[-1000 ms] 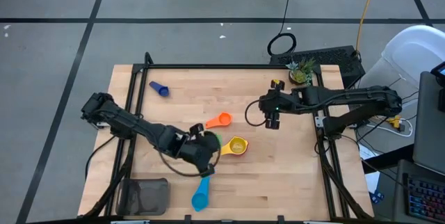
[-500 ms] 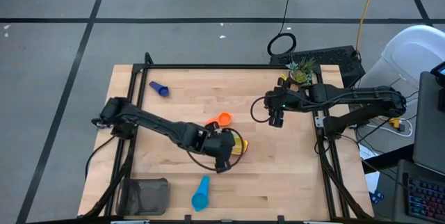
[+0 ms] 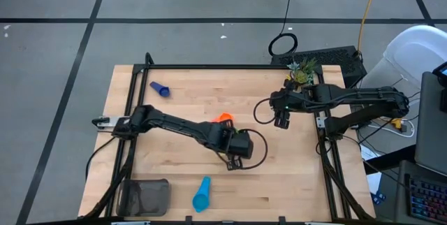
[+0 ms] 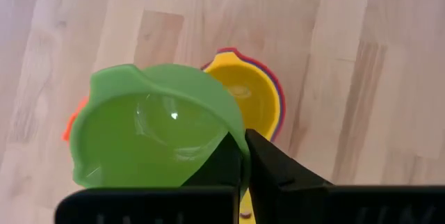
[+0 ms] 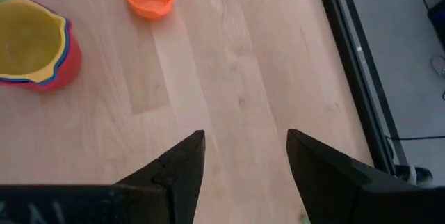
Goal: Nest measuring cups in basket
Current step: Stack the green measuring cup on top of the yellow measuring cup
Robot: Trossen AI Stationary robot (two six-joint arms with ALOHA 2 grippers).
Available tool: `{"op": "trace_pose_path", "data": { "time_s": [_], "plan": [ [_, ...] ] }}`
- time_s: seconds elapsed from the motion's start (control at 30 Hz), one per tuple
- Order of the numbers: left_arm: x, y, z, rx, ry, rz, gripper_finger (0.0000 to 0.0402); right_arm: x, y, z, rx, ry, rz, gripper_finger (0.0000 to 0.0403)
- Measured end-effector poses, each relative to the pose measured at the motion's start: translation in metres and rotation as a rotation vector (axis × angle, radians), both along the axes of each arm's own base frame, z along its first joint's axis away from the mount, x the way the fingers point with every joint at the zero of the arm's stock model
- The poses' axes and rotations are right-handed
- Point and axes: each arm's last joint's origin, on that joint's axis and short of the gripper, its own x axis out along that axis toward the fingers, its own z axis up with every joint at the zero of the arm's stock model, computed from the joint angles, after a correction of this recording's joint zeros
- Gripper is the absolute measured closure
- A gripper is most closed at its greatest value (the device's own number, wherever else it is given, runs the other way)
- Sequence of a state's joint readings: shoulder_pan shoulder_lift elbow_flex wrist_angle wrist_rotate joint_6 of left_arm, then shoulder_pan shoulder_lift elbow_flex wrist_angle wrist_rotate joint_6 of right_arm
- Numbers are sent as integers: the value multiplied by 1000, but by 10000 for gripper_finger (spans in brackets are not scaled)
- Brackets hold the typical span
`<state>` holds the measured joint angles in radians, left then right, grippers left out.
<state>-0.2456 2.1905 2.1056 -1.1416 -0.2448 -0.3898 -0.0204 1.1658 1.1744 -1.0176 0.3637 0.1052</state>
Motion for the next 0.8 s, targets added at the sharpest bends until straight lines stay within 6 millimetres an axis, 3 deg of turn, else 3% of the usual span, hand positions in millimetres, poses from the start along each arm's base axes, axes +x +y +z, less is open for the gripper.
{"op": "trace_pose_path", "data": {
  "time_s": [0.3, 0.57, 0.8],
  "plan": [
    [11, -3, -26, -60, 62, -29, 395, -11, 0, 6, 6, -18, -12, 206],
    [15, -7, -30, -97, 47, -49, 395, -11, 0, 7, 19, -42, -40, 206],
    [17, -6, -38, -79, 75, -77, 395, -12, 0, -11, 30, -7, -54, 206]
  ]
}}
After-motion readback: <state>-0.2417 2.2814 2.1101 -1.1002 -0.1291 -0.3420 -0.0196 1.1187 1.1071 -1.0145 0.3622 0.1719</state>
